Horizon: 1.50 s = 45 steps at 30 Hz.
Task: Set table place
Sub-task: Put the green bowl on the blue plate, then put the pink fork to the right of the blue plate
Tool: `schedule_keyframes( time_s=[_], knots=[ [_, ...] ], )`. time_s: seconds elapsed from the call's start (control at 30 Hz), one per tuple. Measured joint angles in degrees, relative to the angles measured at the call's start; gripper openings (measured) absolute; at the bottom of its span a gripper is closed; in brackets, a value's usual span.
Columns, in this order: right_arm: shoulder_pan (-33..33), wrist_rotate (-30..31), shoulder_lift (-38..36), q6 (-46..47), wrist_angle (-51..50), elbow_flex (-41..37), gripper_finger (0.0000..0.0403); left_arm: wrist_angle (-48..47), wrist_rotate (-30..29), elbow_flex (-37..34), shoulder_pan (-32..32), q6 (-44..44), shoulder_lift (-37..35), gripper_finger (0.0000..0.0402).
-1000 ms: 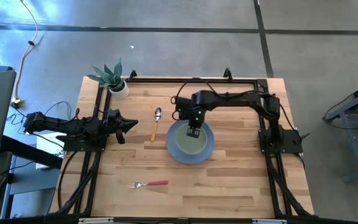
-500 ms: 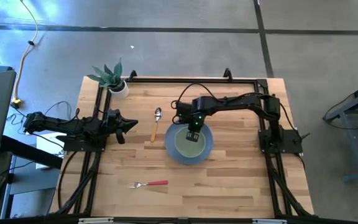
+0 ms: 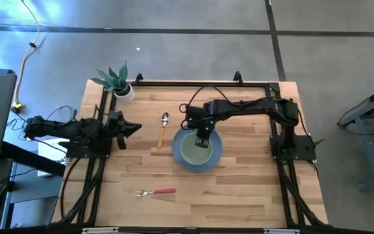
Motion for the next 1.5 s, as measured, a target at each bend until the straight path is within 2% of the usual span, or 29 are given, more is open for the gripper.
schedule_keyframes(
  time_s=[0.1,0.2,0.47,0.67,0.83,0.97,1.13,1.27,1.4,1.5],
  knots=[
    [0.0,1.2,-2.9,0.4,-0.2,0.0,0.0093,-6.8,0.0,9.1,0.0,2.7,4.4,0.0001],
    [0.0,2.3,-6.2,1.5,-0.3,0.0,0.0102,-16.7,0.3,19.8,0.0,4.2,12.3,0.0001],
    [0.0,8.7,-16.0,3.7,-1.3,0.0,0.0103,-44.4,8.1,48.9,0.0,7.2,47.6,0.0001],
    [0.0,13.1,-23.3,4.3,-5.1,0.0,0.0103,-53.0,20.0,61.6,-2.4,13.7,70.1,0.0001],
    [0.0,16.2,-28.1,4.3,-10.3,0.0,0.0103,-54.2,25.0,66.4,-8.2,14.9,81.5,0.0009],
    [0.0,17.4,-30.9,4.2,-13.3,0.0,0.0103,-52.3,25.6,67.3,-12.7,14.3,86.9,0.005],
    [0.0,18.2,-32.8,3.2,-14.7,0.1,0.0103,-49.2,25.6,67.2,-16.8,11.2,90.1,0.0121],
    [0.0,18.2,-33.1,2.9,-15.7,0.1,0.0103,-46.1,25.5,67.2,-19.7,9.8,91.5,0.0162],
    [0.0,18.2,-33.1,2.2,-16.8,0.1,0.0103,-43.4,25.4,67.3,-21.9,5.9,93.3,0.0183],
    [0.0,18.2,-33.1,1.7,-17.2,0.1,0.0103,-45.7,25.5,67.1,-22.9,3.1,95.5,0.0185]
  ],
)
